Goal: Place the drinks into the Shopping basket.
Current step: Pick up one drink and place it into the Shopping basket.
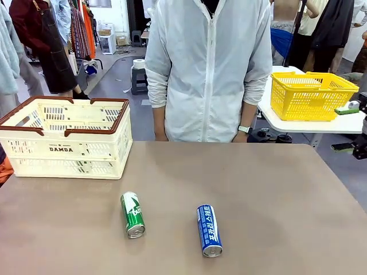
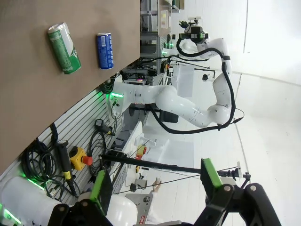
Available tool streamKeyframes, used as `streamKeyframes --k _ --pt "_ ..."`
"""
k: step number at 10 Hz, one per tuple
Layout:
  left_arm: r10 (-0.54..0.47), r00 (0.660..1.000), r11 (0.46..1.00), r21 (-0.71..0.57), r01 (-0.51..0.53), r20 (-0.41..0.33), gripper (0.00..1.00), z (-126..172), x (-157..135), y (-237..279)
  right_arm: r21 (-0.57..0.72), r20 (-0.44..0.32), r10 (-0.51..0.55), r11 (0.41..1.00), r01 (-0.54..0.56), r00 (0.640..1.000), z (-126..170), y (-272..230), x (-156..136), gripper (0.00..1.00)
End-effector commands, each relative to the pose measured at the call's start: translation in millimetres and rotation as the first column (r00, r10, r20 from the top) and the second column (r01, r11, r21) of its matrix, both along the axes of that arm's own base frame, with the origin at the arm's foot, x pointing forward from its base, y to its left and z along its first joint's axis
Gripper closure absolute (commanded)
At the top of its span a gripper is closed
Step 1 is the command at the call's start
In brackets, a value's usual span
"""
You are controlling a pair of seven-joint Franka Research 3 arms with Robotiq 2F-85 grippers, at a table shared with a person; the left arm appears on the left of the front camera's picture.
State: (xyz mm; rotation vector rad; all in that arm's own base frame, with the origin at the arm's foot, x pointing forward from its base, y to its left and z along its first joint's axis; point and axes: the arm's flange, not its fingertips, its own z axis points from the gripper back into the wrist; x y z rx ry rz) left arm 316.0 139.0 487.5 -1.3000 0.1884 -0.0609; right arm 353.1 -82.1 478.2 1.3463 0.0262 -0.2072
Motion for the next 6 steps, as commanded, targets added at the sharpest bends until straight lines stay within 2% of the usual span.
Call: streamKeyframes --k 1,5,6 --pt "0.009 1.000 1.000 -0.001 -0.009 -0.002 0.00 1 -2 -3 -0.045 0.003 0.040 0.998 -0.039 0.999 13 10 -4 0.00" --pt "0.000 1.000 1.000 0.000 0.000 0.000 0.00 0 0 0 -0.045 0.003 0.040 0.998 -0.039 0.999 13 10 -4 0.00" --pt "0.050 0.987 0.976 0.218 -0.015 -0.155 0.00 27 -2 -30 -0.045 0.003 0.040 0.998 -0.039 0.999 13 10 -4 0.00"
